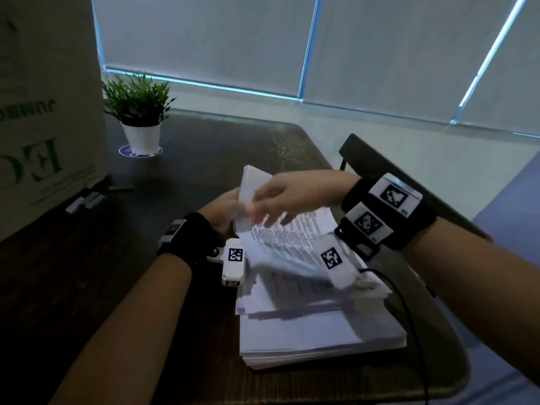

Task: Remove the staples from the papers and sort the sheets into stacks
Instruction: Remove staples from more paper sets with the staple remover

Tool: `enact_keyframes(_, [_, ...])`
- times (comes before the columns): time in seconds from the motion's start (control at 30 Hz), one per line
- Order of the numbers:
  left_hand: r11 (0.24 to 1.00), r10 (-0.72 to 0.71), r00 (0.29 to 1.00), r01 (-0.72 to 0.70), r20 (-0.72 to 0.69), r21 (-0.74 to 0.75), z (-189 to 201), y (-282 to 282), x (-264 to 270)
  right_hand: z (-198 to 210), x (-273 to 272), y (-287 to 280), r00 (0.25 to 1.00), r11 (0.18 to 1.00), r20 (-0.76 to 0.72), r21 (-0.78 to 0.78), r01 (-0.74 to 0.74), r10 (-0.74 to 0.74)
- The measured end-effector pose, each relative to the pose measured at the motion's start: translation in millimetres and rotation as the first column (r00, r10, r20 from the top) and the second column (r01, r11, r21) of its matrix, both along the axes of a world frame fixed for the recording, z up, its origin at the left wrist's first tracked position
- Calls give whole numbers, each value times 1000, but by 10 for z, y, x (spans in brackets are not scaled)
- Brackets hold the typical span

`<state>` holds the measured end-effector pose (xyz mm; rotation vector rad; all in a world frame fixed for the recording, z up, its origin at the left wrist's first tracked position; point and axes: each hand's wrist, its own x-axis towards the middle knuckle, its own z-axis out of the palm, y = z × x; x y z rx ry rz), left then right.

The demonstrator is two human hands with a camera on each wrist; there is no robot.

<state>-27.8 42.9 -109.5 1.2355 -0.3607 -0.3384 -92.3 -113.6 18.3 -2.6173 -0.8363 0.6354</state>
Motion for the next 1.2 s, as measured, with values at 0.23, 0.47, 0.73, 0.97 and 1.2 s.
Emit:
enact_keyframes(0.23, [999, 33, 999, -35, 38, 42, -84, 60, 93, 240, 886, 31, 899, 481, -276, 770, 419, -341])
enact_keyframes(0.47, [991, 95, 995, -93, -15, 95, -120, 58, 39, -694, 1187, -7, 900, 494, -323, 754, 432, -293])
enact_keyframes(0.73, [989, 106, 994, -106, 10, 106, -146, 37, 93, -972, 1143, -187, 958, 549, -192, 788, 279, -211])
enact_keyframes(0.97, [993, 62, 998, -62, 9, 97, -155, 53, 113, -1069, 1132, -267, 959, 520, -217, 806, 283, -184])
enact_keyframes(1.2, [999, 42, 999, -42, -17, 32, -148, 47, 110, -1132, 1166, -289, 957, 458, -237, 840, 290, -170])
